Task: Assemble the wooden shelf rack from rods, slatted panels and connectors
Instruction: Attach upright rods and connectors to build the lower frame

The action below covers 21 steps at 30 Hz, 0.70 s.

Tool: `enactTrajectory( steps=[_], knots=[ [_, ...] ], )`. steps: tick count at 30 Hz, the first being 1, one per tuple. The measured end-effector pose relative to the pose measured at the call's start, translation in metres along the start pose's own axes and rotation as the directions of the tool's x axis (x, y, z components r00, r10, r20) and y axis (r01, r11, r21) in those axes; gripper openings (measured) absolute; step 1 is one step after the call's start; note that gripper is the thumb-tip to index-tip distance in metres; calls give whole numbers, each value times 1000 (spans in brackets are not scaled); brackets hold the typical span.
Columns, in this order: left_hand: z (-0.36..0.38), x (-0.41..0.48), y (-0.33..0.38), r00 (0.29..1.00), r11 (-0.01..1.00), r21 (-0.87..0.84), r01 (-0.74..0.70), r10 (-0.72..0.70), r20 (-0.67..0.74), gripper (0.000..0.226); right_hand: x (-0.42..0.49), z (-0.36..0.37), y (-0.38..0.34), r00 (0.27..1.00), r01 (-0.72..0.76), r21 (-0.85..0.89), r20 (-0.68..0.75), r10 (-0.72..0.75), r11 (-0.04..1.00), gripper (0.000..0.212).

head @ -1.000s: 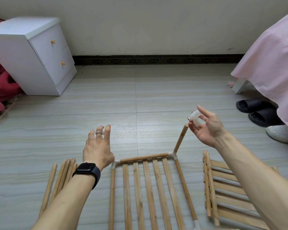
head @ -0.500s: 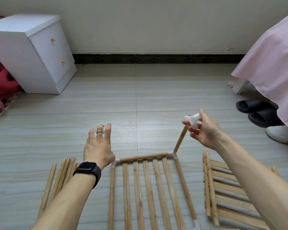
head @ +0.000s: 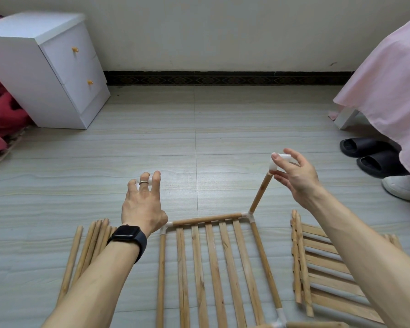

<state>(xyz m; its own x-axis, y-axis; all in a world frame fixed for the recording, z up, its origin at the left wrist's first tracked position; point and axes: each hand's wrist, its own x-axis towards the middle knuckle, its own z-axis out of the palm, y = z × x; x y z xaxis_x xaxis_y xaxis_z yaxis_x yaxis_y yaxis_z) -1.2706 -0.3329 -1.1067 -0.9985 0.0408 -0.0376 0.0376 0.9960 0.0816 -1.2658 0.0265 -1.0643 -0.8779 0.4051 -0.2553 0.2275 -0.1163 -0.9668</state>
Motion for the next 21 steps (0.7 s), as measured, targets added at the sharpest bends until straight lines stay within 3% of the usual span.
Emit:
enactTrajectory(
  steps=[2,6,11,17,21],
  knots=[
    [1,0,0,1000,1000,-2,1,-1,-1,98,-2,-1,3,999,33,-62,-24,-35,997,74],
    [1,0,0,1000,1000,8,-3,3,5,101,-10,0,14,982,142,-363,-63,-177,921,73],
    [1,0,0,1000,1000,2,1,-1,7,99,-15,-1,24,969,204,-371,-56,-242,906,69],
    [1,1,1,1000,1000,0,2,-2,8,98,-14,0,30,947,210,-502,-110,-303,839,63],
    [1,1,1,1000,1000,7,1,-1,9,99,-9,4,34,914,289,-674,-17,-405,680,56]
  ],
)
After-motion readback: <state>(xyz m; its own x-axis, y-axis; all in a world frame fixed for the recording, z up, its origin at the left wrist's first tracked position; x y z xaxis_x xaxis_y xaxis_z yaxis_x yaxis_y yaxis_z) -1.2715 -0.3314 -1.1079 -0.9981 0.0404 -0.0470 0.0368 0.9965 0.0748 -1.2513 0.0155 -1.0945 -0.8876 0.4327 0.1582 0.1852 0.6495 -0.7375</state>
